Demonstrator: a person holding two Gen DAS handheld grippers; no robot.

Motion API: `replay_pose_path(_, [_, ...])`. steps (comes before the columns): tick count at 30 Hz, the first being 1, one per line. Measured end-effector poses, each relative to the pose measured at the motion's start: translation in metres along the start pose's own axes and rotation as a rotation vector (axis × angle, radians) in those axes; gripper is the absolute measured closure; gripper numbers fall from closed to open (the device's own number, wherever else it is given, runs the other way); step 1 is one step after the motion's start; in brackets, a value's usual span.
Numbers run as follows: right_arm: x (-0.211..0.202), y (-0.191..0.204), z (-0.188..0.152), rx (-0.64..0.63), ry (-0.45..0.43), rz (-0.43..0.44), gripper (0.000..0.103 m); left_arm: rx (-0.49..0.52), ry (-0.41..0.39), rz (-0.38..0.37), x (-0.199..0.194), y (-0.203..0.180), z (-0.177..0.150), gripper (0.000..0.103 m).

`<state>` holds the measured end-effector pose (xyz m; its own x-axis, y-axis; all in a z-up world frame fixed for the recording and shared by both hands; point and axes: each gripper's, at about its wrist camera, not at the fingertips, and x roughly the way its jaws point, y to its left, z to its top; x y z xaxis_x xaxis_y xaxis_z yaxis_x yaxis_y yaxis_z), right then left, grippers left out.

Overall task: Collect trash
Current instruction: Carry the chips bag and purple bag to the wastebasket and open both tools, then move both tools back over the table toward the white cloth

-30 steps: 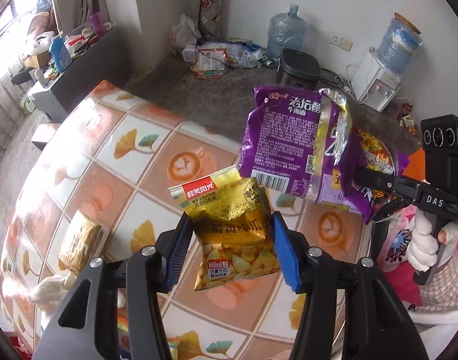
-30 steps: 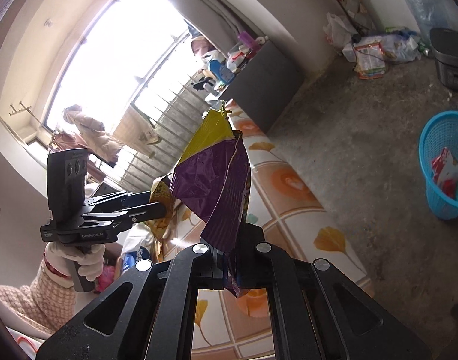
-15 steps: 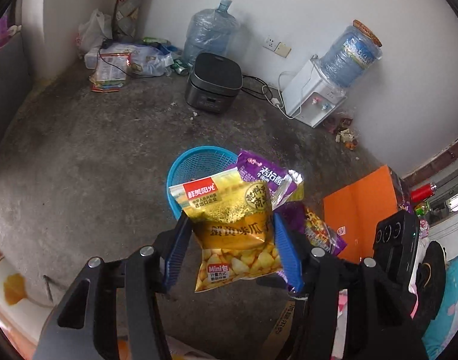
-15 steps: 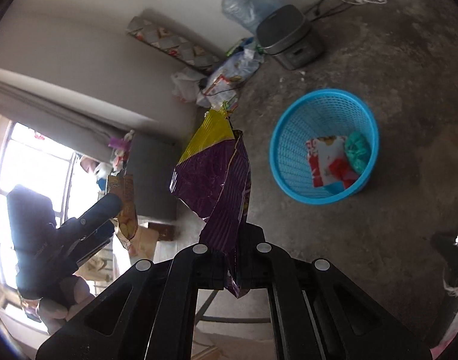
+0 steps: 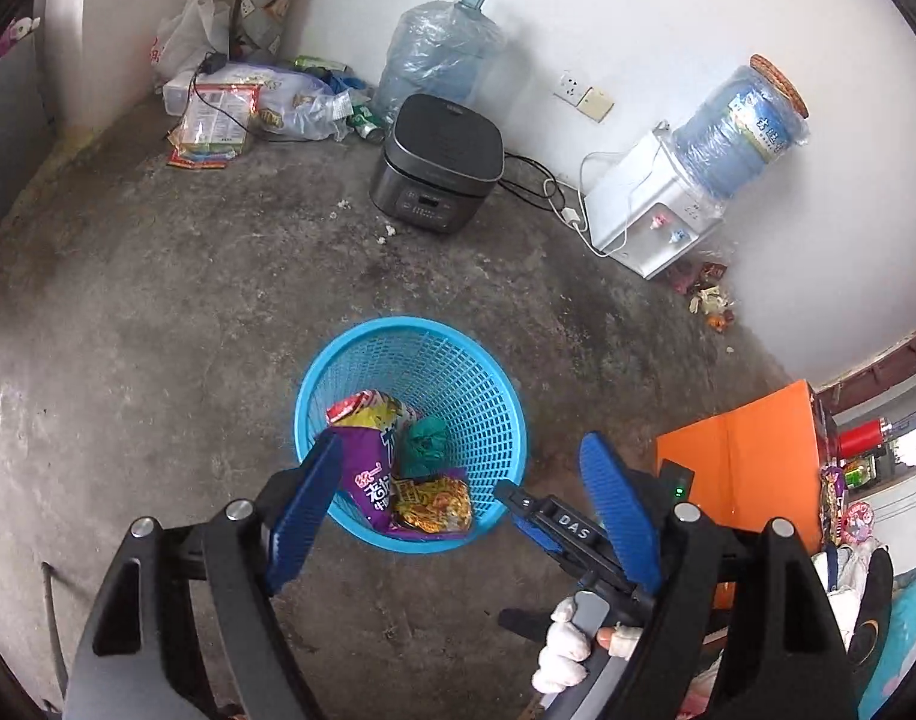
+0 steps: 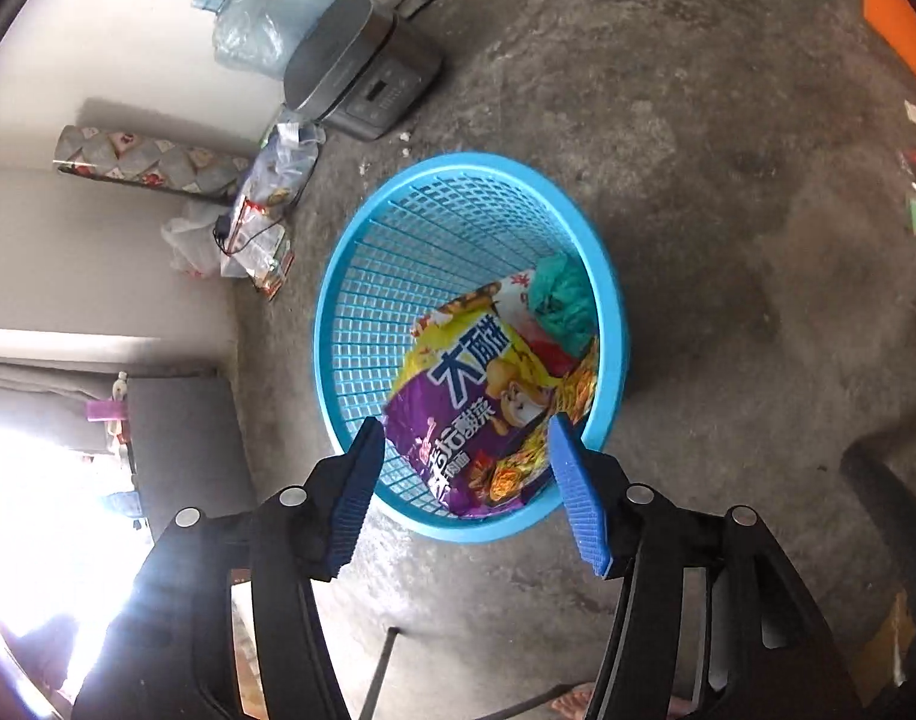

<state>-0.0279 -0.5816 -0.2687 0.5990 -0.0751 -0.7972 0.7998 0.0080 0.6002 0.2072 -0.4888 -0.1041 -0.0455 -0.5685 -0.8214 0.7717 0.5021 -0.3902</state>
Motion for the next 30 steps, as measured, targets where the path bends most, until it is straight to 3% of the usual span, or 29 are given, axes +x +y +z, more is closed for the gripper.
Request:
replay_pose_path(7, [-0.047,0.014,-0.006,-0.038,-0.185,0.021,0.048,0.016,-0.126,0.018,-0.062,0.003,0.005,0.024])
replay_pose_path(12, [-0.09,0.058,-0.022,-0.222,-0.301,0.059,0.047,0.069,-0.254,0.001,-0.144,-0.005,-0.002,0.024])
replay_pose_path(17, [-0.147,0.112,-0.067,-0.492,-0.438,0.121,0.025,0.088,-0.385,0.047,-0.249,0.002,-0.032,0.02])
replay_pose_path(19, [-0.169,0.131,-0.09,-0.599,-0.49,0.153,0.012,0.075,-0.443,0.082,-0.298,0.012,-0.051,0.02])
replay_pose_path(21, [-0.187,0.147,-0.114,-0.692,-0.525,0.201,0.008,0.051,-0.511,0.121,-0.347,0.029,-0.08,0.02])
replay_pose_path(24, [-0.201,0.169,-0.146,-0.803,-0.485,0.294,0.008,-0.005,-0.595,0.212,-0.413,0.059,-0.131,0.02])
replay_pose_path(27, [-0.204,0.192,-0.178,-0.913,-0.358,0.403,0.008,-0.071,-0.653,0.342,-0.464,0.086,-0.19,0.021])
replay_pose_path(30, [-0.201,0.212,-0.213,-1.018,-0.235,0.48,0.008,-0.133,-0.665,0.443,-0.49,0.107,-0.249,0.02])
